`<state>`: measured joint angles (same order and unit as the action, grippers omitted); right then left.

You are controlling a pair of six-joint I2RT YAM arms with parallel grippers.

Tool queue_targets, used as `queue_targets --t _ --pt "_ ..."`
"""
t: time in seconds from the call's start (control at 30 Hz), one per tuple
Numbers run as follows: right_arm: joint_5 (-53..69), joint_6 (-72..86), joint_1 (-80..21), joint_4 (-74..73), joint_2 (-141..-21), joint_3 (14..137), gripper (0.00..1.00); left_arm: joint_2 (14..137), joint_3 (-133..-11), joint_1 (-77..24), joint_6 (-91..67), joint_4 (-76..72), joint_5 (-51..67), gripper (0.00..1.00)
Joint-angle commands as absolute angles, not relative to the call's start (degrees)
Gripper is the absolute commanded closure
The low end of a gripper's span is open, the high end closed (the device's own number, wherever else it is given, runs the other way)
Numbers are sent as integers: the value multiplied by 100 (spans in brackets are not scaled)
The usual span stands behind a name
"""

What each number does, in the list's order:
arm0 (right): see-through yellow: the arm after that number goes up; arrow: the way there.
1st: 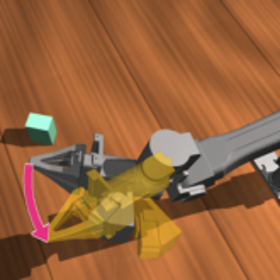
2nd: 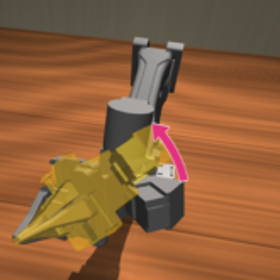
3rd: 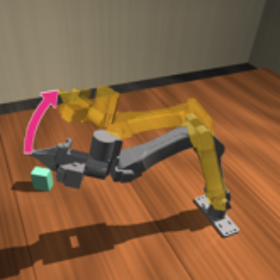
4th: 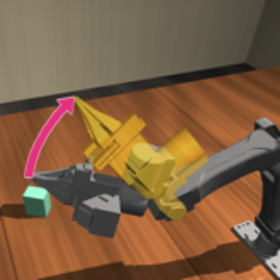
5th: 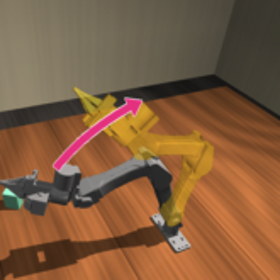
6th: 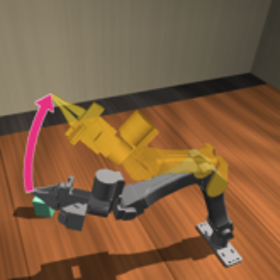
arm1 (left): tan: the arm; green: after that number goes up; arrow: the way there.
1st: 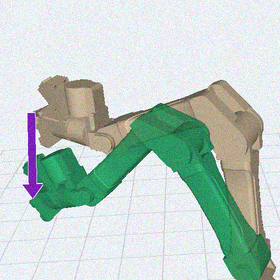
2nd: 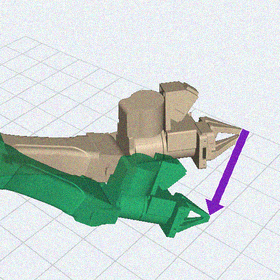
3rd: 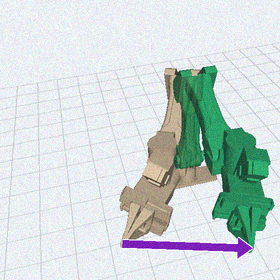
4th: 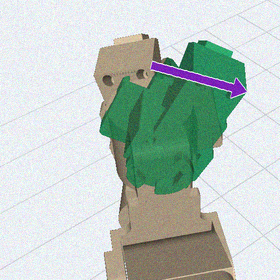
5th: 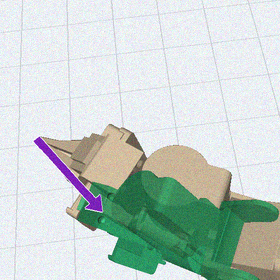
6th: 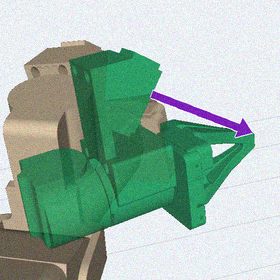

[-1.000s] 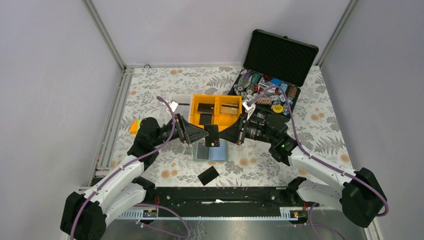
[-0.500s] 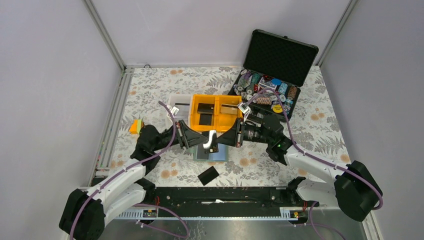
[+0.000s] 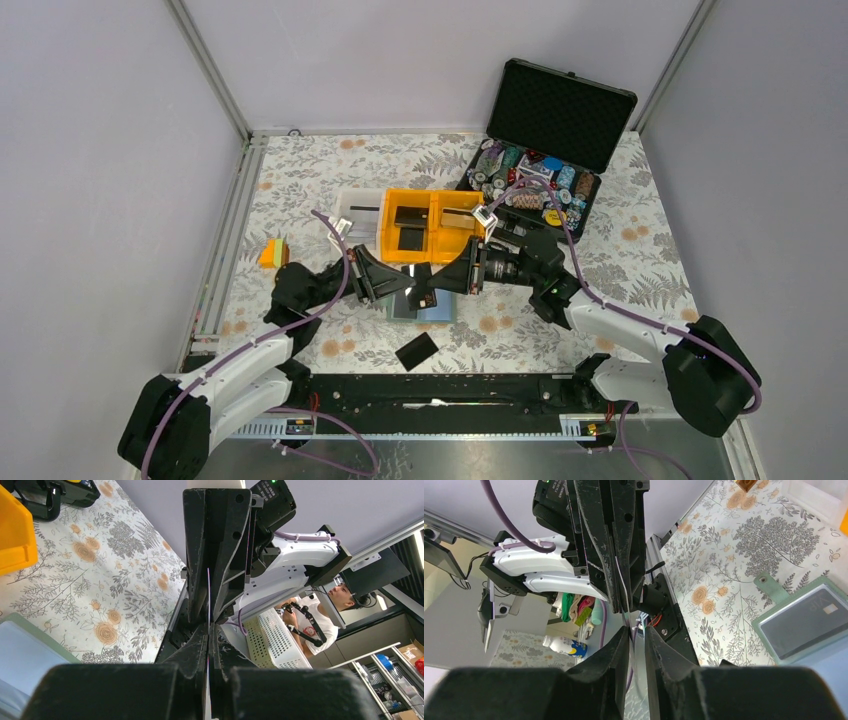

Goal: Put the credit cards into the card holder

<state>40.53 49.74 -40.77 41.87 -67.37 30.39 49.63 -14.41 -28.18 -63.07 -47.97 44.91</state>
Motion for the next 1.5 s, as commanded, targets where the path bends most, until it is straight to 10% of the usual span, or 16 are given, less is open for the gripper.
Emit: queue_targets --t 0.0,0.2,0.43,0.47,0.6,0.67,1.17,1.47 --pt "4203 5114 -4188 4659 -6879 3196 75 4966 -1427 -2856 -6425 -5582 4419 100" --pt "4271 5311 -4307 5091 -7051 3195 76 4958 -1382 -2856 -6369 -5579 4280 100" --pt "3893 5260 -4319 4705 -6951 3120 100 4884 -1487 -2856 -5953 -4945 4237 100" --pt "3745 5245 -4321 4574 -6937 3081 100 4822 -1634 -2856 -5600 -4274 4172 95" --pt "2719 5190 -4384 3780 -6757 2743 100 4543 -2268 -2856 -4183 -944 2787 20" --pt "2168 5179 -4492 3413 -6688 2622 100 4442 -2339 -2856 -3998 -152 1994 12" --pt "784 5926 -4830 3575 -7913 2391 100 5338 -2107 -2844 -4131 681 567 9" --pt "880 6107 -4829 4024 -8729 2539 100 5986 -2305 -2854 -3844 703 614 50"
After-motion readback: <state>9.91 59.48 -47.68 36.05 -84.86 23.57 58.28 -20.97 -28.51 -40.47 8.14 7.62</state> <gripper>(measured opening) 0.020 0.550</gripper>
